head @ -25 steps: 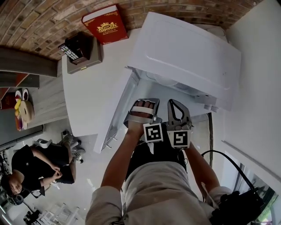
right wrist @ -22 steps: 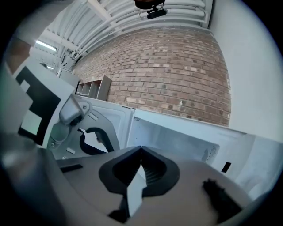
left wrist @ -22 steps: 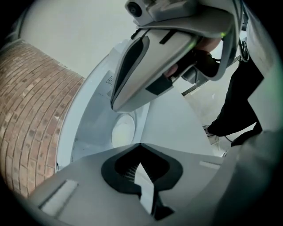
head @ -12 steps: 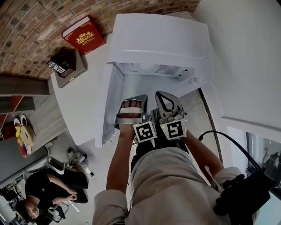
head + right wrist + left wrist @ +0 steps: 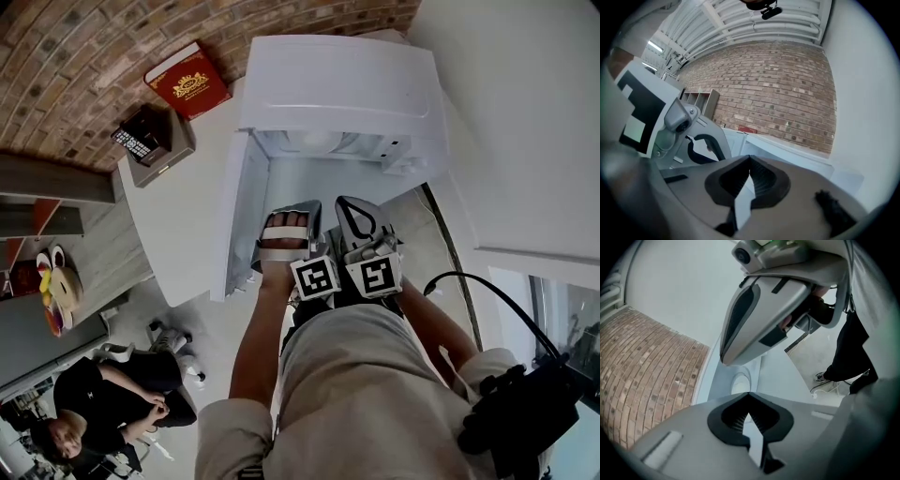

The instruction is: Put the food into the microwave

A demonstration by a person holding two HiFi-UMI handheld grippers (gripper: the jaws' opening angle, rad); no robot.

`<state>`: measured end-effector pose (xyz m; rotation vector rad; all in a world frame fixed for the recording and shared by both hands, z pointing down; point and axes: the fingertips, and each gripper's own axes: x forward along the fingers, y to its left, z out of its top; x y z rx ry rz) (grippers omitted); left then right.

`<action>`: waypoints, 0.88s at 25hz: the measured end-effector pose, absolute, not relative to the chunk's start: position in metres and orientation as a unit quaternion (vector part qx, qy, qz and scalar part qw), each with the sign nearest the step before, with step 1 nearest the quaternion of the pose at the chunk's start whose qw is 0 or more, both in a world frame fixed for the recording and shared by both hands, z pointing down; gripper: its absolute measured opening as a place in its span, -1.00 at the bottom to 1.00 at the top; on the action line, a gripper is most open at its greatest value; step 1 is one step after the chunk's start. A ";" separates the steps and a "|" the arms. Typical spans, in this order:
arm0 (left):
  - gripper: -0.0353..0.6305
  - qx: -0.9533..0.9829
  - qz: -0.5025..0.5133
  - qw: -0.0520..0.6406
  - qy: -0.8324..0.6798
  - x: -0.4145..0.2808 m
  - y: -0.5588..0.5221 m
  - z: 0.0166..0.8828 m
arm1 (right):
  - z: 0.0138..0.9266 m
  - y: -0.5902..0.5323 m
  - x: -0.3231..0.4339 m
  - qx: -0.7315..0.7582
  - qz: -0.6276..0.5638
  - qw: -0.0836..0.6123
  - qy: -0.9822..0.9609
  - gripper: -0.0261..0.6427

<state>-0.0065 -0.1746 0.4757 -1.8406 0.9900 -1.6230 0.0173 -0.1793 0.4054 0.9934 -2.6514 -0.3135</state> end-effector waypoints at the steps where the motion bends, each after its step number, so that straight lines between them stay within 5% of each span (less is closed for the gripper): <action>1: -0.87 -0.671 -0.596 0.250 0.363 -0.007 -0.175 0.475 | 0.405 -0.178 0.017 0.345 -0.108 0.145 -0.921 -0.89; 22: -0.87 -0.674 -0.588 0.257 0.365 -0.002 -0.180 0.471 | 0.398 -0.182 0.021 0.351 -0.124 0.148 -0.916 -0.89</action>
